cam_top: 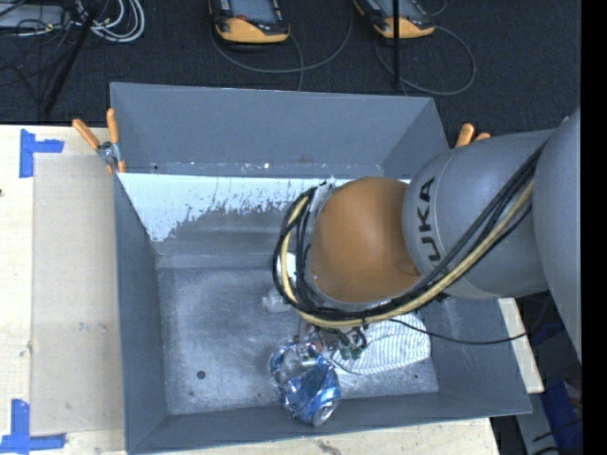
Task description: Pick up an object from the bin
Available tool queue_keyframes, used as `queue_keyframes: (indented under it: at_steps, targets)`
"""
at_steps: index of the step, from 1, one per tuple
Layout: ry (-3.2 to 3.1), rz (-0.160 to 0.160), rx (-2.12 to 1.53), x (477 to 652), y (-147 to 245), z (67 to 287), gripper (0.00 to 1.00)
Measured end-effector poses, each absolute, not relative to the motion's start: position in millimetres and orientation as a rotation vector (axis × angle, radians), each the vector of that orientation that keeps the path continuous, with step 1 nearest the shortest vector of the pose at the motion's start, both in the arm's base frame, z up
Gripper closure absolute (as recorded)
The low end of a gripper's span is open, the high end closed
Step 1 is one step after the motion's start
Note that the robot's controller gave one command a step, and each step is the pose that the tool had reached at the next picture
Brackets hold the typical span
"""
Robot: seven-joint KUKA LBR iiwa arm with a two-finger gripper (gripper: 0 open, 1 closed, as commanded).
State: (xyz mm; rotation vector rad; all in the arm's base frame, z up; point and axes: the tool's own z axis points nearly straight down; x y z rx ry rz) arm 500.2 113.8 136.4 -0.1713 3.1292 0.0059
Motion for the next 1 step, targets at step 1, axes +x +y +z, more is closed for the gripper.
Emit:
queue_keyframes:
  at_steps: [1]
  targets:
    - [3.131, 0.0, -0.314, 485.0, 41.6, 118.0, 0.0]
